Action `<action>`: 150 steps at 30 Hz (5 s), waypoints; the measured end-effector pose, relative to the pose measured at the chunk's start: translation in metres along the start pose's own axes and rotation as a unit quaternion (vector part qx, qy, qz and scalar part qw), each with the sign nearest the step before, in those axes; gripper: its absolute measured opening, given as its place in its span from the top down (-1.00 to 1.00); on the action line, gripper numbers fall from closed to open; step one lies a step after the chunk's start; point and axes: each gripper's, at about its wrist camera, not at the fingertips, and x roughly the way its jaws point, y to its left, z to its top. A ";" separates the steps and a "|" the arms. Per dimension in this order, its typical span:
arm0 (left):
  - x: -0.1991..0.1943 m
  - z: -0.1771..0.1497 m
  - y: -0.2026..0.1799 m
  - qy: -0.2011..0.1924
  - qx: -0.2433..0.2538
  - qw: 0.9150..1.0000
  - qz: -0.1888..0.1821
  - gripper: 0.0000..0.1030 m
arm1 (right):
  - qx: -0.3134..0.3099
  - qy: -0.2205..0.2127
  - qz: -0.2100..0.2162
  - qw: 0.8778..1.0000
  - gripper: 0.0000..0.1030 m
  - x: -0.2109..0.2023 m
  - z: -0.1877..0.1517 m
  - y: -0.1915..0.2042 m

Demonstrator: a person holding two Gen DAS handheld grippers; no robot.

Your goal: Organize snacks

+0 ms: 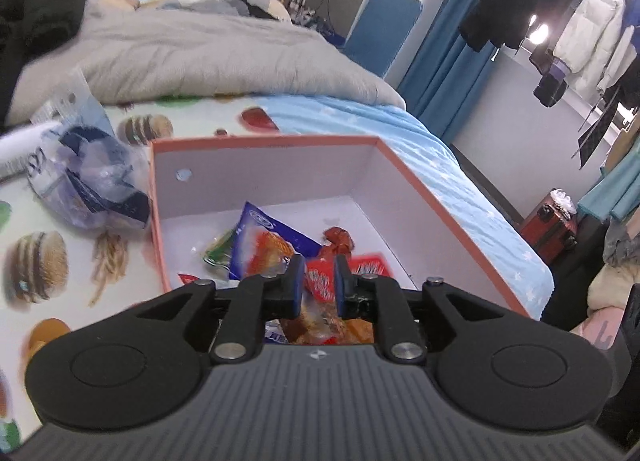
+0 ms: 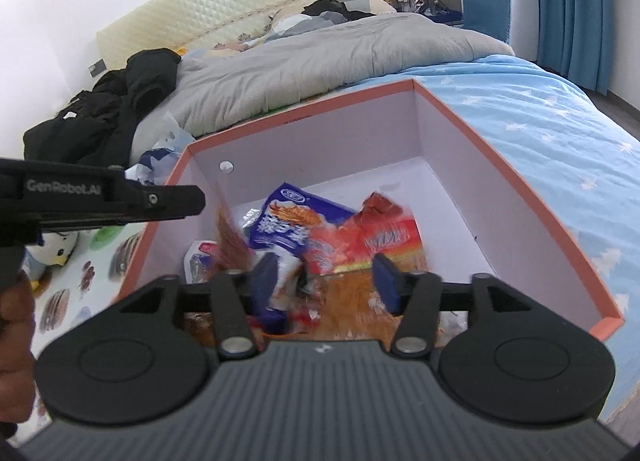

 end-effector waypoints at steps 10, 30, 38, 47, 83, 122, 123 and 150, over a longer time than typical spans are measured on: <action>-0.087 -0.006 -0.031 -0.048 0.017 0.999 0.002 0.63 | -0.010 -0.044 0.014 0.999 -0.11 -0.060 0.000 0.012; -0.215 -0.063 -0.088 -0.090 0.032 0.995 -0.021 0.63 | -0.024 -0.140 0.024 0.990 -0.11 -0.187 -0.015 0.027; -0.236 -0.090 -0.091 -0.086 0.023 0.996 -0.008 0.63 | -0.016 -0.147 0.025 0.989 -0.11 -0.205 -0.031 0.024; -0.247 -0.113 -0.093 -0.078 0.029 0.996 0.017 0.63 | -0.020 -0.140 0.025 0.990 -0.11 -0.215 -0.050 0.026; -0.280 -0.163 -0.102 -0.082 0.008 0.993 0.086 0.37 | -0.024 -0.126 0.007 0.992 -0.11 -0.243 -0.087 0.021; -0.261 -0.142 -0.082 -0.075 0.023 0.988 0.131 -0.97 | -0.045 -0.125 -0.014 0.991 -1.00 -0.223 -0.081 0.034; -0.259 -0.141 -0.082 -0.074 0.023 0.988 0.132 -0.97 | -0.045 -0.124 -0.012 0.991 -1.00 -0.221 -0.081 0.035; -0.254 -0.138 -0.077 -0.064 0.016 0.989 0.131 -0.97 | -0.039 -0.120 -0.014 0.992 -1.00 -0.213 -0.080 0.034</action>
